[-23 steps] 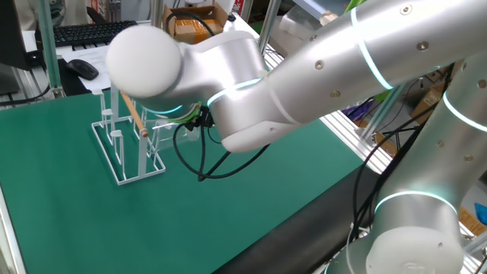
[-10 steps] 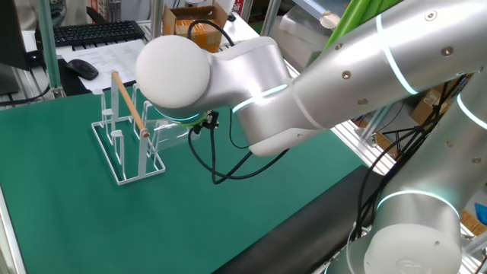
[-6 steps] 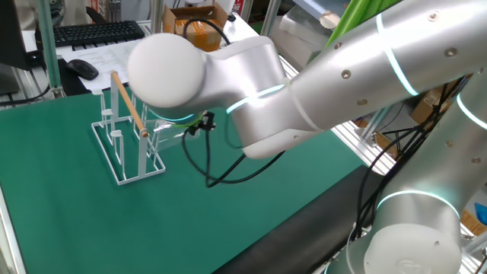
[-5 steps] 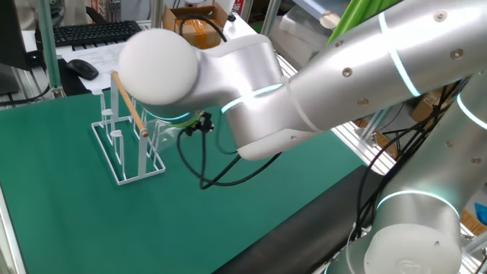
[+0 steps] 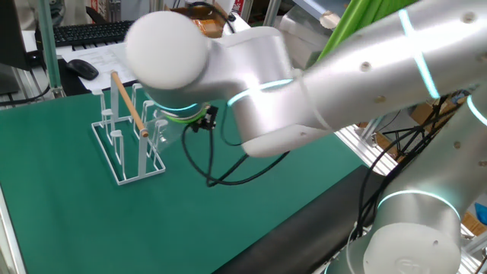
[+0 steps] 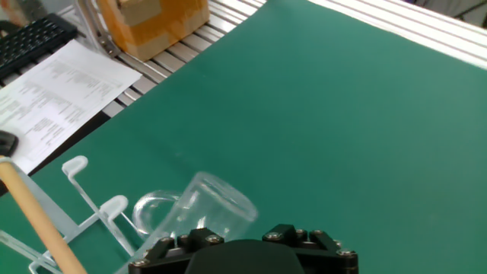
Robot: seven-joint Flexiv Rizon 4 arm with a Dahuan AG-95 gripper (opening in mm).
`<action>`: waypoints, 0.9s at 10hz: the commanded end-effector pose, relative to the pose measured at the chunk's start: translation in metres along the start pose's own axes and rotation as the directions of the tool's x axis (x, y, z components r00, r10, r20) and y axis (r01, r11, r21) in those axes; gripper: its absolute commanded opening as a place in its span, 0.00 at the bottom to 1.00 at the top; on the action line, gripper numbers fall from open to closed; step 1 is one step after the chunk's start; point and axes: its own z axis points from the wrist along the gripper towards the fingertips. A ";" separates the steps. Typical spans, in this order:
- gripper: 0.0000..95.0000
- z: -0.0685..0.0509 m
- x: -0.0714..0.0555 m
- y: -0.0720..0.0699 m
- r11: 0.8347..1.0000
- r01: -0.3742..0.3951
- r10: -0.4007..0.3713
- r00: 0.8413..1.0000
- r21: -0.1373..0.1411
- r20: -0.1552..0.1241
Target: Put the cup on the cup rack
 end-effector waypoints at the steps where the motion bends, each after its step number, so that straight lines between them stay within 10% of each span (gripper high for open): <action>1: 0.60 0.006 -0.008 -0.005 0.999 0.034 -0.034 0.999 -0.013 -0.010; 3: 0.60 0.018 -0.017 -0.009 0.998 0.055 -0.055 0.998 -0.030 -0.027; 4: 0.40 0.026 -0.021 -0.012 0.997 0.059 -0.060 0.997 -0.043 -0.039; 9: 0.40 0.041 -0.034 -0.023 0.994 0.079 -0.086 0.993 -0.081 -0.082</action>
